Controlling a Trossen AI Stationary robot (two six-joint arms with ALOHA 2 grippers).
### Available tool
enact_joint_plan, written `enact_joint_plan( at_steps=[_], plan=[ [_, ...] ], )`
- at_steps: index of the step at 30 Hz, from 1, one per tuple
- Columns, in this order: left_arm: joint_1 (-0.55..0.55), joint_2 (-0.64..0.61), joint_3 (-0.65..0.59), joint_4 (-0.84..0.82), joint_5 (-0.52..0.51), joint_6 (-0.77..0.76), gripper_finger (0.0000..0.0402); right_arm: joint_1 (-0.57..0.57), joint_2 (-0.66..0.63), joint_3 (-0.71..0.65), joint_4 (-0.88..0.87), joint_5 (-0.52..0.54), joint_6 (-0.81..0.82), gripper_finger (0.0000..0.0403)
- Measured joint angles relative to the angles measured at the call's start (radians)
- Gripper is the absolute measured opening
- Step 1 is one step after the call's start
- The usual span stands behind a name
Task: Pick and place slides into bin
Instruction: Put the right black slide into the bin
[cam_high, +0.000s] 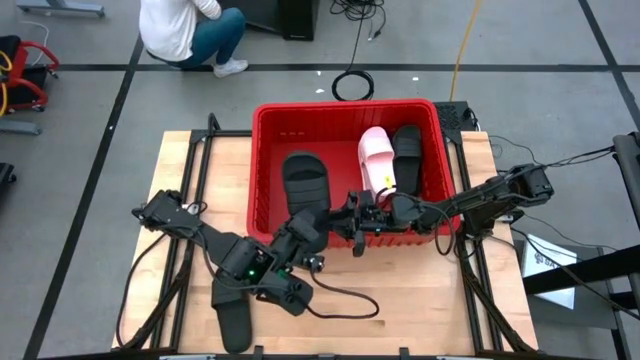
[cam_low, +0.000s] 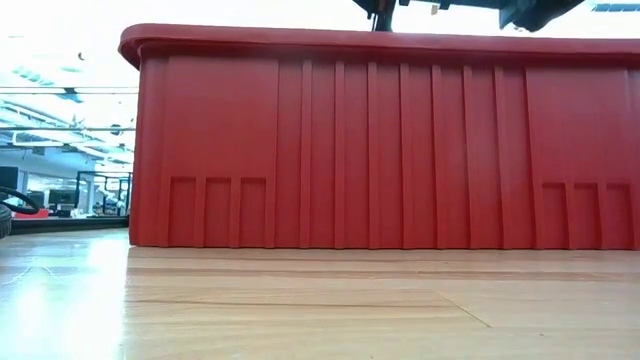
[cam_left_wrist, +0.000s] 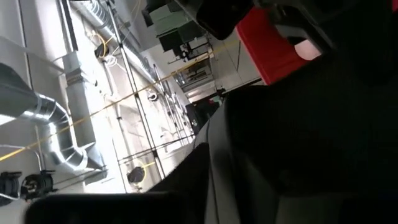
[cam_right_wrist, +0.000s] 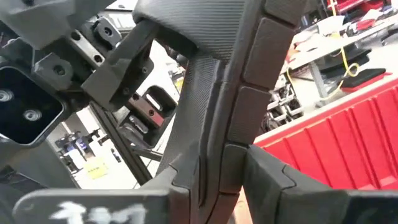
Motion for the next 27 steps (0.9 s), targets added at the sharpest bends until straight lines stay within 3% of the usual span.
enact_joint_plan(
  at_steps=[9, 17, 22, 27],
  plan=[
    [-0.004, -0.004, 0.0, -0.003, -0.087, -0.081, 0.0196, -0.007, -0.027, 0.0, -0.02, -0.037, 0.016, 0.0077],
    [-0.001, -0.062, -0.001, -0.068, -0.11, -0.217, 0.0225, -0.084, -0.124, -0.001, -0.107, -0.039, 0.013, 0.0077],
    [0.053, -0.171, -0.001, -0.183, -0.038, -0.407, 0.0225, -0.186, -0.217, -0.002, -0.242, -0.047, 0.025, 0.0077],
    [0.178, -0.308, -0.001, -0.209, 0.106, -0.571, 0.0225, -0.314, -0.287, -0.003, -0.322, -0.136, 0.049, 0.0077]
  ],
)
